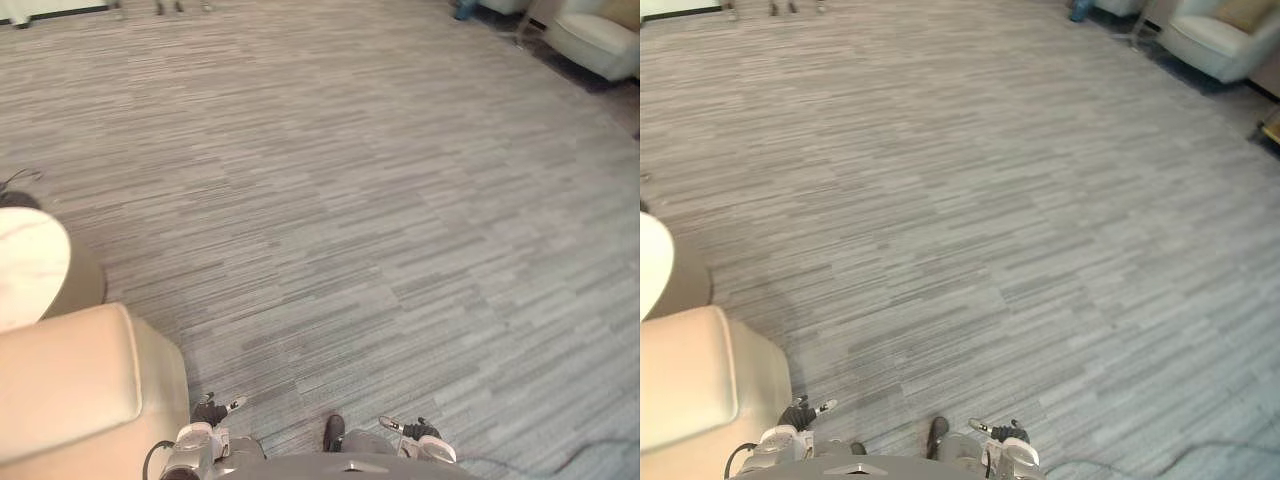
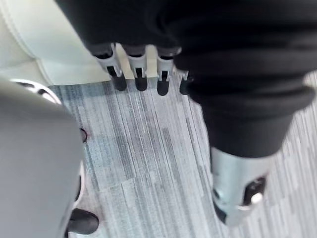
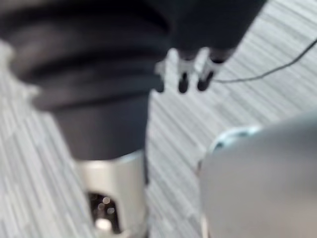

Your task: Pick up cushions and gather them together orderly.

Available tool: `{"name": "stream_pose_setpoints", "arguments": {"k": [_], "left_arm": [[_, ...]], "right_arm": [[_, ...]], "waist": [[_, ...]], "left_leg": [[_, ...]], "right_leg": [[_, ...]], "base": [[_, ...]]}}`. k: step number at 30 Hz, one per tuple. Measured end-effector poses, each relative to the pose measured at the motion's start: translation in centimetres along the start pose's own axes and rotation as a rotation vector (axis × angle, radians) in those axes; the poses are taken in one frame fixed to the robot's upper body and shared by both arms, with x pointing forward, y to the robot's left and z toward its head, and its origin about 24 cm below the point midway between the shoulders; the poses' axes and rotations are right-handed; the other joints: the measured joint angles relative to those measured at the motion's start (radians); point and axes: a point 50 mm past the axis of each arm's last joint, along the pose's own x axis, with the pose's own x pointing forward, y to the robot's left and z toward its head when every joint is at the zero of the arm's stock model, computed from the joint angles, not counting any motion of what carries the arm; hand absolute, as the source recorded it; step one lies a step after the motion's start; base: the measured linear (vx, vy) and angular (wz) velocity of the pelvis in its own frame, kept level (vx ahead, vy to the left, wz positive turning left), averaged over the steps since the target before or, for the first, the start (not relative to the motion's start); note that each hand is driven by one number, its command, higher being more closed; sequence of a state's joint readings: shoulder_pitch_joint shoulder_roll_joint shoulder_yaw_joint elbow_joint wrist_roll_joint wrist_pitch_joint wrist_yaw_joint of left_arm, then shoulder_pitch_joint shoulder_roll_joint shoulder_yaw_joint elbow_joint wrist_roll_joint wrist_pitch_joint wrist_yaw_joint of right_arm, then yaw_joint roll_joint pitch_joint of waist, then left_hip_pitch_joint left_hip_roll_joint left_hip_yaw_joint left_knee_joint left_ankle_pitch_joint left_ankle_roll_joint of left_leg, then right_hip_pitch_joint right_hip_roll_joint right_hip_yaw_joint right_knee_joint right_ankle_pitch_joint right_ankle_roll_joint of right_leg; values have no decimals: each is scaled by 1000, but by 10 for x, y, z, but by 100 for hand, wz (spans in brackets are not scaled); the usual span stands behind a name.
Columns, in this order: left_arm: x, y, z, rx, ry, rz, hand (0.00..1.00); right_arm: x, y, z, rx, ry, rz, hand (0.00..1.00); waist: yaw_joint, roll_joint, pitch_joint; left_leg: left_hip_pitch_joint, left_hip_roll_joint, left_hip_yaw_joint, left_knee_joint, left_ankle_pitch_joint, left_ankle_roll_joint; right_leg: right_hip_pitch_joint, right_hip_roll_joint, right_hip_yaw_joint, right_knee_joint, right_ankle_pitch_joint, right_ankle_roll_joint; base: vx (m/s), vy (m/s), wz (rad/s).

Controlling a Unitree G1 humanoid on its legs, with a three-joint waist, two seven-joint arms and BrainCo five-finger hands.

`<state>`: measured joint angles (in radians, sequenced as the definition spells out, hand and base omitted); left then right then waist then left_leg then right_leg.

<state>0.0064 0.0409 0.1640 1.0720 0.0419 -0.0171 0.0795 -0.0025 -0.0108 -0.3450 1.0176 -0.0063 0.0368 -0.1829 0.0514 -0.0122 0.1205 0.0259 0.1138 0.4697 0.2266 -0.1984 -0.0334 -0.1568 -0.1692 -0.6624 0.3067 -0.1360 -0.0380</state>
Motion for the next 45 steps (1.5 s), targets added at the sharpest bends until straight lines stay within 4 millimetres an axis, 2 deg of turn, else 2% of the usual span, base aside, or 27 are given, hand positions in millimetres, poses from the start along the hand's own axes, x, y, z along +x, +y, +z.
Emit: {"name": "stream_pose_setpoints", "arguments": {"k": [1, 4, 6, 8, 10, 11, 13, 15, 18, 20, 22, 23, 26, 28, 29, 30, 31, 33, 34, 35, 37, 39, 40, 41, 42, 43, 45], "left_arm": [[0, 0, 0, 4, 5, 1, 0], [0, -8, -1, 13, 11, -23, 0], [0, -6, -4, 26, 23, -21, 0], [0, -5, -3, 30, 18, -18, 0], [1, -6, 2, 16, 2, -19, 0], [1, -8, 7, 4, -15, -23, 0], [1, -10, 10, -8, -30, -27, 0], [0, -12, 11, -17, -37, -30, 0], [0, -13, 16, -42, -58, -27, 0], [0, -12, 15, -56, -58, -23, 0], [0, -11, 13, -58, -52, -19, 0], [0, -6, 14, -68, -56, -6, 0], [0, -4, 13, -84, -53, 5, 0], [-1, -3, 7, -76, -37, 6, 0], [-1, -1, 6, -56, -31, 5, 0], [-2, -1, 3, -48, -23, 5, 0], [-2, -1, 3, -47, -21, 4, 0], [-2, -3, 2, -46, -14, 0, 0], [-2, -3, 2, -46, -14, -1, 0], [-2, -6, 1, -44, -12, -8, 0], [-3, -10, 1, -34, -11, -19, 0], [-2, -15, 2, -3, -11, -34, 0], [-2, -10, 2, 23, -9, -27, 0], [-1, -16, 0, 27, 6, -43, 0], [-1, -17, 2, 30, 4, -47, 0], [0, -24, 5, 40, -3, -61, 0], [-1, -27, 3, 16, 1, -62, 0]], "right_arm": [[2, -2, 4, -15, -6, -3, 0], [5, -18, 7, -33, -14, -39, 0], [5, -22, 8, -35, -17, -50, 0], [5, -22, 9, -28, -19, -50, 0], [5, -21, 9, -27, -20, -47, 0], [5, -20, 10, -32, -22, -46, 0], [5, -20, 14, -29, -39, -54, 0], [6, -22, 14, -20, -39, -58, 0], [4, -22, 12, -1, -45, -58, 0], [3, -23, 9, -9, -47, -58, 0], [2, -18, 9, -7, -51, -46, 0], [0, -15, 6, 0, -46, -39, 0], [-2, -14, 0, 2, -36, -34, 0], [-2, -10, 1, 5, -42, -21, 0], [-3, -9, 4, 6, -63, -16, 0], [-3, -10, 7, 11, -76, -11, 0], [-3, -10, 8, 14, -82, -12, 0], [-4, -10, 12, 30, -99, -13, 0], [-4, -9, 13, 35, -104, -11, 0], [-4, -8, 16, 40, -117, -9, 0], [-3, -6, 24, 49, -140, -4, 0], [-2, -5, 30, 46, -153, -1, 0], [-2, -5, 29, 46, -150, -1, 0], [0, -7, 40, 37, -172, -4, 0], [1, -8, 42, 34, -177, -6, 0], [3, -11, 45, 61, -169, -18, 0], [3, -11, 45, 66, -166, -23, 0]], "waist": [[-4, 3, 3], [0, 55, 20], [-5, 69, 13], [-13, 74, 14], [-8, 70, 39], [6, 91, 49], [9, 93, 62], [13, 94, 63], [33, 99, 65], [51, 96, 59], [45, 81, 44], [51, 60, 40], [60, 36, 24], [58, 15, 4], [45, 7, 7], [30, 6, 11], [22, 7, 12], [4, 18, 18], [1, 17, 19], [-8, 18, 21], [-31, 23, 25], [-40, 22, 28], [-49, 12, 38], [-40, 50, 50], [-40, 54, 53], [-49, 66, 64], [-61, 83, 71]], "left_leg": [[12, -6, -8, -2, 0, -1], [41, -5, -24, -2, 1, -3], [43, 1, -36, 18, 3, -7], [13, 24, -38, 113, -4, -16], [-58, 84, -65, 340, -19, -17], [-104, 112, -134, 471, -75, -9], [-150, 103, -197, 521, -115, -18], [-199, 77, -217, 499, -121, -17], [-260, 34, -250, 260, -110, -23], [-238, 14, -253, 220, -58, -16], [-227, -8, -217, 203, -77, 7], [-218, -22, -192, 203, -84, 16], [-173, -49, -140, 203, -116, 50], [-114, -76, -91, 169, -146, 59], [-69, -86, -78, 171, -164, 68], [-17, -87, -79, 164, -182, 71], [20, -86, -81, 151, -192, 70], [129, -62, -86, 99, -216, 49], [144, -55, -86, 88, -219, 43], [190, -39, -84, 42, -219, 40], [240, -9, -84, 2, -216, 35], [281, 9, -106, -24, -213, 29], [316, -3, -150, -41, -198, 4], [333, 33, -200, -34, -164, 1], [326, 33, -218, -26, -150, 1], [311, 21, -286, -22, -90, -6], [285, 48, -315, 144, 31, -39]], "right_leg": [[5, -4, -57, 18, 5, -12], [23, 36, 25, -26, 11, -5], [21, 54, 61, -47, 13, -2], [27, 69, 90, -64, 9, 1], [55, 99, 129, -85, 2, -6], [76, 126, 165, -75, -19, -1], [93, 142, 202, -67, -30, 0], [95, 141, 245, -57, -36, 6], [86, 144, 351, -42, -47, 24], [84, 151, 421, -44, -53, 36], [62, 139, 477, 17, -76, 49], [59, 125, 500, 32, -102, 75], [41, 90, 560, 102, -139, 119], [-54, 60, 602, 335, -171, 144], [-130, 25, 599, 542, -125, 171], [-173, -1, 581, 681, -55, 164], [-186, -12, 560, 742, -48, 149], [-232, -25, 469, 829, -105, 101], [-246, -25, 450, 822, -117, 98], [-293, -21, 396, 762, -152, 67], [-355, -11, 331, 591, -152, 41], [-395, 12, 334, 345, -64, 37], [-366, 31, 351, 186, 127, 16], [-348, 68, 348, 202, 149, -38], [-349, 72, 353, 208, 132, -42], [-349, 70, 354, 250, 77, -44], [-285, 102, 350, 266, 0, -44]], "base": [[122, -96, -77], [76, -70, -69], [29, -34, -66], [17, -54, -43], [14, -35, -58], [34, 10, -66], [61, 60, -73], [62, 86, -77], [127, 179, -110], [226, 203, -112], [275, 140, -61], [328, 157, -29], [300, 135, -40], [353, 110, -52], [357, 47, -25], [372, 28, -15], [403, -5, -11], [417, -53, -6], [432, -114, 0], [455, -157, 2], [542, -223, 11], [570, -275, 21], [732, -343, -3], [504, -229, -11], [458, -233, -22], [416, -236, -10], [606, -312, -10]]}}
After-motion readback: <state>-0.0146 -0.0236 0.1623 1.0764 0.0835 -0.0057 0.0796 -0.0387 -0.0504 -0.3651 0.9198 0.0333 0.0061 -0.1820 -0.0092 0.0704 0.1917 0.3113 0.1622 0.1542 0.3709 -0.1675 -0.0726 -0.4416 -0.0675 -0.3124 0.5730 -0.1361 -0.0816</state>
